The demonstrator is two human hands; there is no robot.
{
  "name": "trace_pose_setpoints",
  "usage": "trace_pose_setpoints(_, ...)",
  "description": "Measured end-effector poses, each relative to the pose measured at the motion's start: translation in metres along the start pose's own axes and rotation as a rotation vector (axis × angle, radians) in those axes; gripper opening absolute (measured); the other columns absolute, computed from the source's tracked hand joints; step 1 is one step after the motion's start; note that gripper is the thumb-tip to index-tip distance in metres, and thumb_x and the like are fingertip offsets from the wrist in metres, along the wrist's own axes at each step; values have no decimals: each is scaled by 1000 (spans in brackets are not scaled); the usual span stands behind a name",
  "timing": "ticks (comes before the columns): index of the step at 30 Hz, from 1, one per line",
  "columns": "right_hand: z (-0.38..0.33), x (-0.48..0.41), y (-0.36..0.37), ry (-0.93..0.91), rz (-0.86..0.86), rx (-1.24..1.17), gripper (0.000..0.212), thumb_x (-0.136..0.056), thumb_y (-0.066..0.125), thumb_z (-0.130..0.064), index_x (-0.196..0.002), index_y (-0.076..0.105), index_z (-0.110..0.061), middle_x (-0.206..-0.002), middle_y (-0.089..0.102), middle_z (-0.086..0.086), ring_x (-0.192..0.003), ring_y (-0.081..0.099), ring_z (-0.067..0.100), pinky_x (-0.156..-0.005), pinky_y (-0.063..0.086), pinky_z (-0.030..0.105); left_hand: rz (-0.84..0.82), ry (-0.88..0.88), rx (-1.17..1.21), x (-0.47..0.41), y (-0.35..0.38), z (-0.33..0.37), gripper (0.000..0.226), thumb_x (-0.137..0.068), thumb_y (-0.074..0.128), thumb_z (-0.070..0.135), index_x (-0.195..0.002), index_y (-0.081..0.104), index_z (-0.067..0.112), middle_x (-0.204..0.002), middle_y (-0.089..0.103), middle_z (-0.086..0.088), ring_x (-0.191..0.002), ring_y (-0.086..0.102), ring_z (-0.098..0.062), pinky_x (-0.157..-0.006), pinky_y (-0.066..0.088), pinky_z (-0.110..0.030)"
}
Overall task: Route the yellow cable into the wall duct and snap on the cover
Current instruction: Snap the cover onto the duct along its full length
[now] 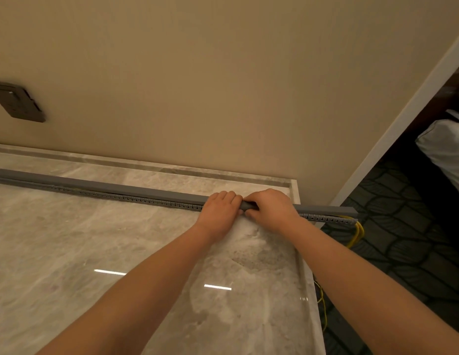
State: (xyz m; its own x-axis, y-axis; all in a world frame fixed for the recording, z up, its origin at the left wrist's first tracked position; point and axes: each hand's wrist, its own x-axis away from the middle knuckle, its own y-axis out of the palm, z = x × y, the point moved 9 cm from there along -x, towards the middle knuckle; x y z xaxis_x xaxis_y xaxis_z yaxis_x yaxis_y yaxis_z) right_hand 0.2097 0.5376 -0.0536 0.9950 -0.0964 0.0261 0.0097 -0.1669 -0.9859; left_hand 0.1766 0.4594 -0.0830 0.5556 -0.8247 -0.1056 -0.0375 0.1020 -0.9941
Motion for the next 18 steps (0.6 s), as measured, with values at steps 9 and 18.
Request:
trace_pose_setpoints(9,47,27,-13,36,-34,63,26,-87,58,-42,-109,66,-32,-101,69,-7,-96,60,18,-67,50,31,-11,15,15,-2,-3,0,30,-103,31,31,-124,45,15,-120,51,-3,-108,47,-22,-95,34,-32)
trace_pose_setpoints(18,76,41,-17,156,-84,41,26,-86,61,-42,-110,66,-32,-101,67,-8,-95,61,18,-71,51,32,-32,56,6,0,-5,2,29,-103,30,31,-123,44,15,-118,51,-2,-105,47,-22,-94,36,-33)
